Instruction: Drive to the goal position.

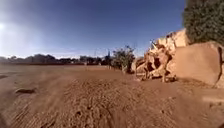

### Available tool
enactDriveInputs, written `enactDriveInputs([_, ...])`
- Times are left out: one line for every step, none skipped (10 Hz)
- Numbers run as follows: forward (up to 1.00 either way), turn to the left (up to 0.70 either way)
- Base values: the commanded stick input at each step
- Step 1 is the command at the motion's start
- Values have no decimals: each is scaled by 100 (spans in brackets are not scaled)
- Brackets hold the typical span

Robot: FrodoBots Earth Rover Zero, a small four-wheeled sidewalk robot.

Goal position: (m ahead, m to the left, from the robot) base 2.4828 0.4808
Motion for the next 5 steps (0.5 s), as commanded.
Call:
enactDriveInputs([50,0])
enactDriveInputs([50,0])
enactDriveInputs([50,0])
enactDriveInputs([50,0])
enactDriveInputs([50,0])
